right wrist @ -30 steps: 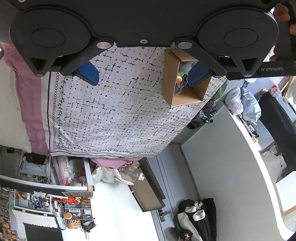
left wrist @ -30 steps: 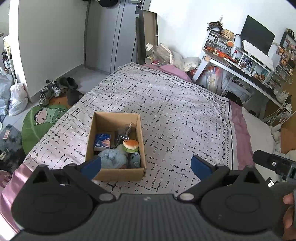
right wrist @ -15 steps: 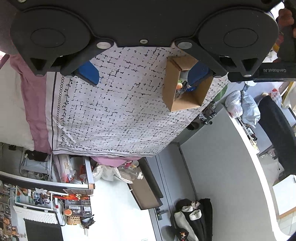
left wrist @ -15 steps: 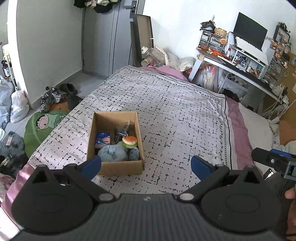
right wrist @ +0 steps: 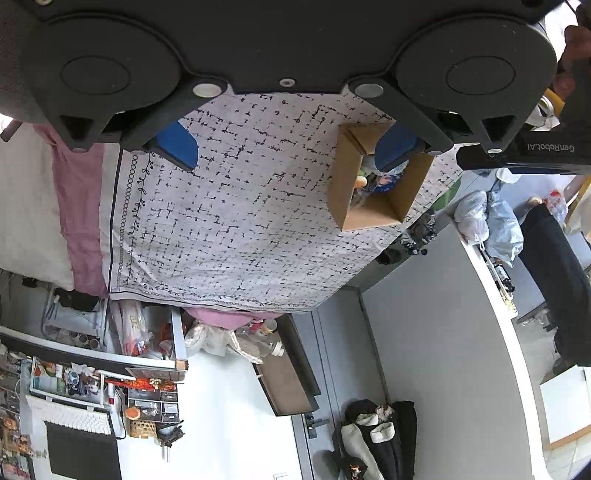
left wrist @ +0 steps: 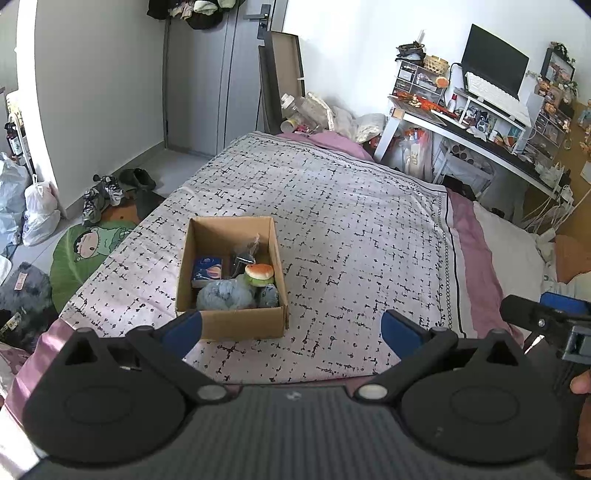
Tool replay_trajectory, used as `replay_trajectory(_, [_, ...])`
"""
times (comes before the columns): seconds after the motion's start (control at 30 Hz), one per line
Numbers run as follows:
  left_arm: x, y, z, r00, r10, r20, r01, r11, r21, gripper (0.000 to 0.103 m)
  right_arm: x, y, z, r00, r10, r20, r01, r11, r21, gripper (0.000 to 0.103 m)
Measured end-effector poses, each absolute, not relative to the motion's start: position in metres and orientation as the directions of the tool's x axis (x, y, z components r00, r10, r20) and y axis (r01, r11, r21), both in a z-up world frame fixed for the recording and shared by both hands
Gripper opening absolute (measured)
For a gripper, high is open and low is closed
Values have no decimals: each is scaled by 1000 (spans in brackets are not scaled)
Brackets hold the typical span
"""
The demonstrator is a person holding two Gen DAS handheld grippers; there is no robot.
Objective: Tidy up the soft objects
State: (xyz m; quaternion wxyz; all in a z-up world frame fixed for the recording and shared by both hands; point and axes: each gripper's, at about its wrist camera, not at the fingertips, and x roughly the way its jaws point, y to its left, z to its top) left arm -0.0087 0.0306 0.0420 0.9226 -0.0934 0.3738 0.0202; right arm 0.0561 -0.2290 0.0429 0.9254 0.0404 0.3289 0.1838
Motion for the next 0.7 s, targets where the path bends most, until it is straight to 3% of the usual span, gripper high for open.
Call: replay_trajectory(0.7, [-14,26,47,725,-17,-689,-107,985,-136,102,55,-236,34,709,364,-604,-309,930,198,103])
